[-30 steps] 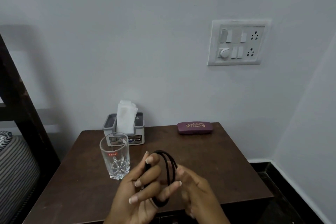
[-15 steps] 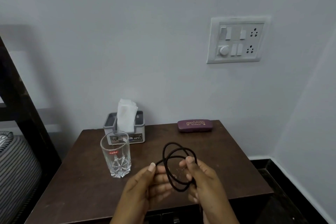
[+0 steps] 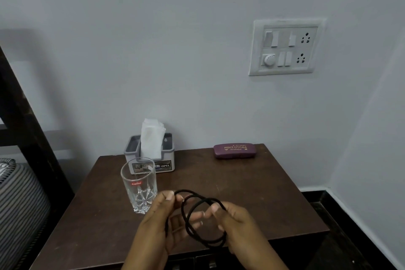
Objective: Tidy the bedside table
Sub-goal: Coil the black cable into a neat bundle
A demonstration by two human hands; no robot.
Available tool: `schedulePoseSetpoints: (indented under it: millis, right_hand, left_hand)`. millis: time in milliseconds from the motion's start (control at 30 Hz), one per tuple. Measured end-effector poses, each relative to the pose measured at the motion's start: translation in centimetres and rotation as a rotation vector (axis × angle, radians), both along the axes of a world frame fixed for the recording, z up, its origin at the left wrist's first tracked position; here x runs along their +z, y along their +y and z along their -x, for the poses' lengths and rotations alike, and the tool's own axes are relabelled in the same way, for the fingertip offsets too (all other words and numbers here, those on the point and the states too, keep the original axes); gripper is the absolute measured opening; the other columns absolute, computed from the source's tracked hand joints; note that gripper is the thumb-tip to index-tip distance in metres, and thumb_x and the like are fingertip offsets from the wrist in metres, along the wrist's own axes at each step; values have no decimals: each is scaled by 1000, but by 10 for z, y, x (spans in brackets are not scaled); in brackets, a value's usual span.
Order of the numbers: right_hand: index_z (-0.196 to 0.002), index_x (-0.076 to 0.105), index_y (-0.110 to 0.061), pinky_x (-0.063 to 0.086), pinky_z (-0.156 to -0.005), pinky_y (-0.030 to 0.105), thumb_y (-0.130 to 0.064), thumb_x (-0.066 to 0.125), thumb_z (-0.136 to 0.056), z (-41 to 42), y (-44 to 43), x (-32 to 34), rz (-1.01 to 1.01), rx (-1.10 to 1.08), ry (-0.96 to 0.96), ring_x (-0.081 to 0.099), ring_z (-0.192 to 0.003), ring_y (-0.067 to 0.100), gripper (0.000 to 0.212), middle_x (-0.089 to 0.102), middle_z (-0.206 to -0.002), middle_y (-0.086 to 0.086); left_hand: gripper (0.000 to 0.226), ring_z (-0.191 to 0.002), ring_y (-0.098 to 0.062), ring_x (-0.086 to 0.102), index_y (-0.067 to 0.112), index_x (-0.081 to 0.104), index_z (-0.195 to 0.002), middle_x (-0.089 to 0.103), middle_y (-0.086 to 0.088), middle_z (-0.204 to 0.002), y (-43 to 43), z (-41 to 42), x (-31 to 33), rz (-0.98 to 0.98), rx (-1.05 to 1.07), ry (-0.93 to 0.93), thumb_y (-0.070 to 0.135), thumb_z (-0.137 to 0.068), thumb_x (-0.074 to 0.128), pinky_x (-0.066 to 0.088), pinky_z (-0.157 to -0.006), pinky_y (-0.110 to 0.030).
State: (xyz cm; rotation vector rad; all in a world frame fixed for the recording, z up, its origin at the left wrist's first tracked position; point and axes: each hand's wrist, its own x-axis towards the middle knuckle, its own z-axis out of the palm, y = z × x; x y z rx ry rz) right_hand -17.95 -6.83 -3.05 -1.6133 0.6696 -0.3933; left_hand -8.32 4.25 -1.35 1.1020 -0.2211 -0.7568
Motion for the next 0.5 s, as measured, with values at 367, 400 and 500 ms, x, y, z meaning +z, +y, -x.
schedulePoseSetpoints:
  millis: [367, 400, 500]
  right_hand:
    - [-63, 55, -30, 38, -66, 21, -28, 46, -95, 2, -5, 1, 270, -101, 56, 50, -67, 1, 33, 55, -66, -6]
    - [-63, 54, -30, 38, -66, 21, -28, 46, -95, 1, -5, 1, 281, -119, 55, 51, -67, 2, 33, 56, -67, -5]
    - [-67, 54, -30, 42, -73, 22, -26, 44, -95, 3, -8, 0, 358, -165, 62, 58, -79, 3, 31, 66, -81, -4]
  left_hand:
    - [28, -60, -28, 71, 7, 65, -98, 73, -17, -73, -2, 4, -15, -62, -136, 82, 20, -95, 41, 56, -57, -35]
    - [26, -60, -30, 69, 2, 66, -98, 72, -19, -74, -1, 5, -16, -75, -145, 71, 15, -94, 44, 56, -55, -34]
    - [20, -51, -32, 65, -5, 65, -88, 64, -15, -60, 6, 5, -20, -147, -143, 65, 10, -89, 51, 56, -47, -33]
